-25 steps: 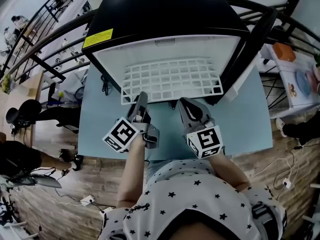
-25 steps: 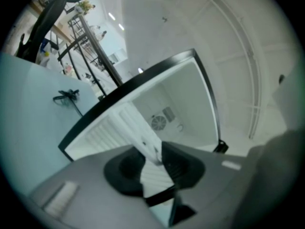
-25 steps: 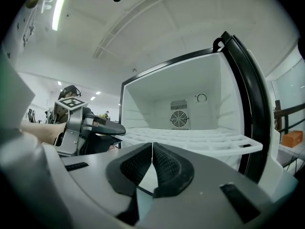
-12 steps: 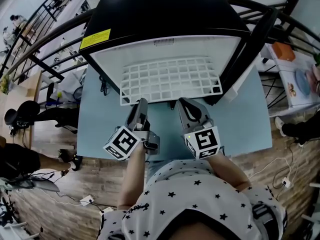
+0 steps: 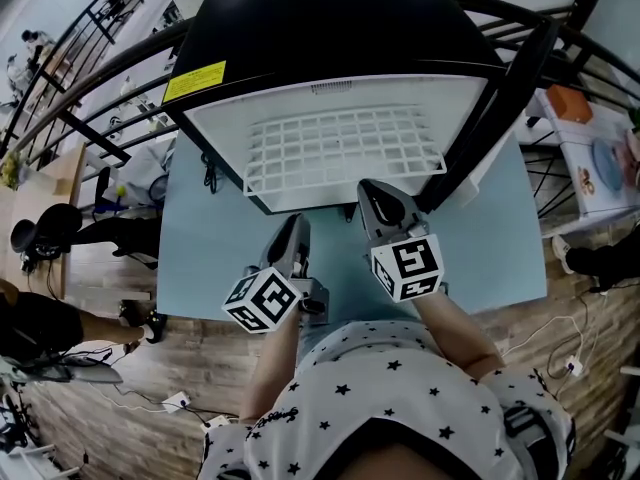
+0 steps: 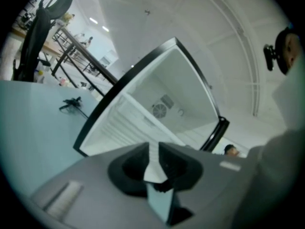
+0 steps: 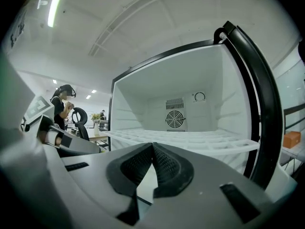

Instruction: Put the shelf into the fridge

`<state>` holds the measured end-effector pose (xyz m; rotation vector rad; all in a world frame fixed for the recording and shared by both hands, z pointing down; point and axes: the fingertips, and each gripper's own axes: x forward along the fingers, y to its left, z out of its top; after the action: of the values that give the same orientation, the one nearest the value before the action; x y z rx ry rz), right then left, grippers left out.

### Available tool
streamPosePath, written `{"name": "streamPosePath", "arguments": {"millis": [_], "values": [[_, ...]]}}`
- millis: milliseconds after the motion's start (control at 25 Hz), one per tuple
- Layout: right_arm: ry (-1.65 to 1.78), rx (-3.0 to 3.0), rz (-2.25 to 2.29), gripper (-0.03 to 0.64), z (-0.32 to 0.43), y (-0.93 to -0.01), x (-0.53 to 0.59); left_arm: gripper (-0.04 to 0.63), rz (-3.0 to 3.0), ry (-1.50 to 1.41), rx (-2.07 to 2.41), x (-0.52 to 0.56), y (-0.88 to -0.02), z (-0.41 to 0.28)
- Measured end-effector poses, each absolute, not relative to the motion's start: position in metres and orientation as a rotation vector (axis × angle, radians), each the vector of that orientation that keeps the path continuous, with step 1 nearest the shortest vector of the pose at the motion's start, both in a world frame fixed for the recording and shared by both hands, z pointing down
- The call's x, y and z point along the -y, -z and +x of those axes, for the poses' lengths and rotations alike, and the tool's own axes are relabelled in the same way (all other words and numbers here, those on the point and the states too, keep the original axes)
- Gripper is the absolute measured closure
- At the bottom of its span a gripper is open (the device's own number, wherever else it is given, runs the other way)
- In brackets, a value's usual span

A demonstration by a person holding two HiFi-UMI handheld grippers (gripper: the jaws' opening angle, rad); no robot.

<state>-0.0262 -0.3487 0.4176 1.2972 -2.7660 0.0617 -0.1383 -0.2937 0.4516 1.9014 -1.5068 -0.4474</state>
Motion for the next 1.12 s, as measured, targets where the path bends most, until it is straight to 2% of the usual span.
{"name": "streamPosePath", "arguments": {"millis": [280, 1120], "values": [[-0.08, 2.751, 1.313, 0.597, -0.03, -0.419, 0.369, 0.586, 1.9, 0.349, 1.554, 0.29, -0.465, -0.139], [-0.085, 2.707, 1.345, 0.597, -0.039, -0.422, 0.425, 0.589, 1.912, 0.214, 1.563, 0.27, -0.481, -0.126]]}}
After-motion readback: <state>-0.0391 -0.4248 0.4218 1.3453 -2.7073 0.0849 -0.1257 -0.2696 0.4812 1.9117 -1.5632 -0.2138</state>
